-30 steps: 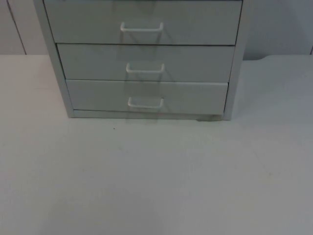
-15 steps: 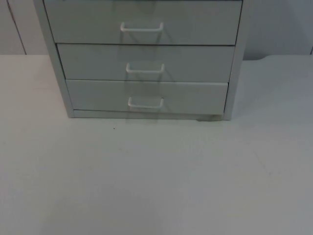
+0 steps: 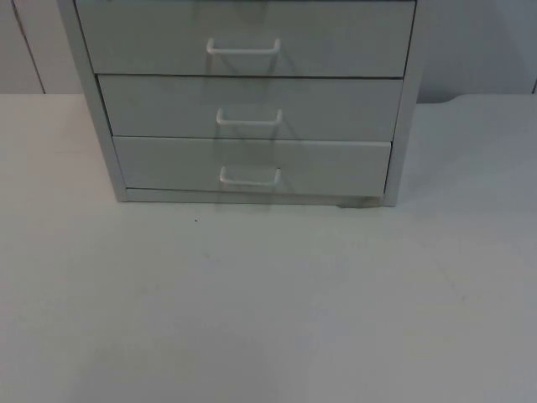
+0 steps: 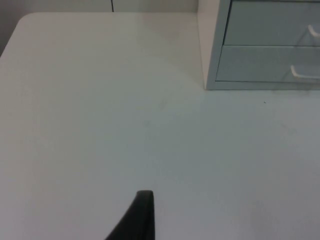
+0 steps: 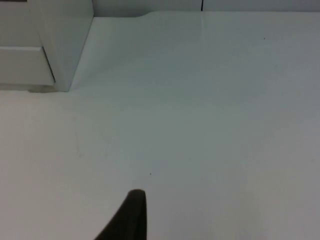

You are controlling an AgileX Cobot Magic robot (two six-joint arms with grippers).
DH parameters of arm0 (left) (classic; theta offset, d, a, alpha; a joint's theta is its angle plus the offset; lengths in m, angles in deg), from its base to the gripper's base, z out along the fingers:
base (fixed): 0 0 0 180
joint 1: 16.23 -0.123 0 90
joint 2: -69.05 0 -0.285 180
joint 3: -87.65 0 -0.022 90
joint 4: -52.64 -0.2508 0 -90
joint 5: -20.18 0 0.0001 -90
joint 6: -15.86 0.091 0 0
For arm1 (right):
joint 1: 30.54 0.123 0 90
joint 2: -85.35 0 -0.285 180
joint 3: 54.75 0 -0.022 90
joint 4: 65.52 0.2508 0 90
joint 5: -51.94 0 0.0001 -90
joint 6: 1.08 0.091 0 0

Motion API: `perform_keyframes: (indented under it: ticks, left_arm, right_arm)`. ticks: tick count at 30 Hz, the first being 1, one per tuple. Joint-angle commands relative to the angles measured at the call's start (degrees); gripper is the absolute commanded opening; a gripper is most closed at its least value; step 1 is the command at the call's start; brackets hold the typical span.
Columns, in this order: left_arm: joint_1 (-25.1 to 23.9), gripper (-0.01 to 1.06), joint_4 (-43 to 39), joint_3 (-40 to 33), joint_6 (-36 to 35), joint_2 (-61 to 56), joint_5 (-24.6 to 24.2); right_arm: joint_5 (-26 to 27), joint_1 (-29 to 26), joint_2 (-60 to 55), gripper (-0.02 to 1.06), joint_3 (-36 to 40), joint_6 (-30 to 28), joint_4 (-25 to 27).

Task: Open the drawer with the left hand, place the block into the drawer with the right hand, then close the drawer with the left hand.

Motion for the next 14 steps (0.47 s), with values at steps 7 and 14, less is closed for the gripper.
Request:
perform_keyframes:
  ticks: [7, 14]
  left_arm:
    - [-0.3, 1.05, 0.4, -0.3, -0.3, -0.3, 0.2]
    - [-2.7, 1.05, 0.3, -0.3, -0.3, -0.3, 0.2]
  right_arm:
    - [0.6, -0.3, 0.2, 1.05, 0.1, -0.5, 0.2]
    - [0.6, -0.3, 0.2, 1.05, 0.1, -0.5, 0.2]
